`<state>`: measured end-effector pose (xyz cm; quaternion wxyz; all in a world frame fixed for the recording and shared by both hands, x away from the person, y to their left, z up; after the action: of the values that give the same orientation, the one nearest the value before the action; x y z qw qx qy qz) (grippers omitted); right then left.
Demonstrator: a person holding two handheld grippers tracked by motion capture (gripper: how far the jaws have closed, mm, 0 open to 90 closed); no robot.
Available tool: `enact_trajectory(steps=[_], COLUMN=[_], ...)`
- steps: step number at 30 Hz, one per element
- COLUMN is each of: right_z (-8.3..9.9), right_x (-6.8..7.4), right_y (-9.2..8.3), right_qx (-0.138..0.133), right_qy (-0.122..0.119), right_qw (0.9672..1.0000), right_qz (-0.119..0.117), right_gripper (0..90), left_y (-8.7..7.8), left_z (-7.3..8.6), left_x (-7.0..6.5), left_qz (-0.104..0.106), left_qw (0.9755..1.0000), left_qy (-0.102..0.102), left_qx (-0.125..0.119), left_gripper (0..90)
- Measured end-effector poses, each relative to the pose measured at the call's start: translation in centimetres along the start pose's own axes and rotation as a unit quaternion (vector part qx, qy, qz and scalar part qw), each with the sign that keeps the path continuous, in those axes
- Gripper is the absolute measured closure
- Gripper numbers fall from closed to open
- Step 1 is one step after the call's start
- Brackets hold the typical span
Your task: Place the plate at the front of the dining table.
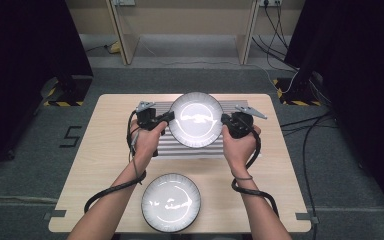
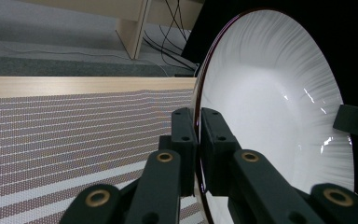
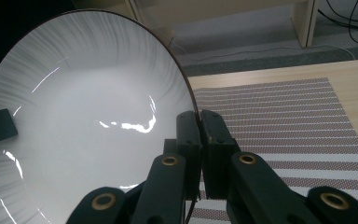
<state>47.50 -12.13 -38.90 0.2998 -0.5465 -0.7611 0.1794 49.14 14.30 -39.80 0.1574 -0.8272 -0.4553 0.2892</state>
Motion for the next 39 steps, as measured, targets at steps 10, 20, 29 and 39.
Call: enact_trajectory(steps=[10, 20, 29, 39], right_z=[-0.1, -0.3, -0.4, -0.5], right_x=[-0.1, -0.2, -0.4, -0.6], right_y=[0.4, 0.9, 1.5, 2.0], right_qx=[0.003, 0.004, 0.007, 0.011], right_qy=[0.003, 0.006, 0.007, 0.011], right_qw=[1.0, 1.0, 0.9999, 0.9998], right_qz=[0.001, 0.003, 0.005, 0.009], right_gripper=[87.4, 87.4, 87.4, 87.4], left_y=[0.4, 0.9, 1.4, 2.1], left_z=[-0.1, -0.2, -0.3, -0.2], left_x=[0.2, 0.6, 0.8, 1.1], left_qz=[-0.002, -0.001, -0.004, -0.005], left_qw=[1.0, 0.9999, 0.9999, 0.9998], left_qy=[-0.002, -0.007, -0.01, -0.014], left_qx=[0.002, 0.007, 0.012, 0.016], left_gripper=[84.2, 84.1, 84.1, 83.9])
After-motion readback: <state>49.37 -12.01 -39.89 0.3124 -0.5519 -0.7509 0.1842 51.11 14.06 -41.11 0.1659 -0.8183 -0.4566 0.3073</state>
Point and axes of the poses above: each handheld gripper's, and its own axes: y roughly forward along the jaws, z roughly out of its underside, x roughly to its left, the point moved 2 cm from there along y, roughly forward along the jaws, and after that the axes turned 11 degrees about x, right-handed, at the moved point
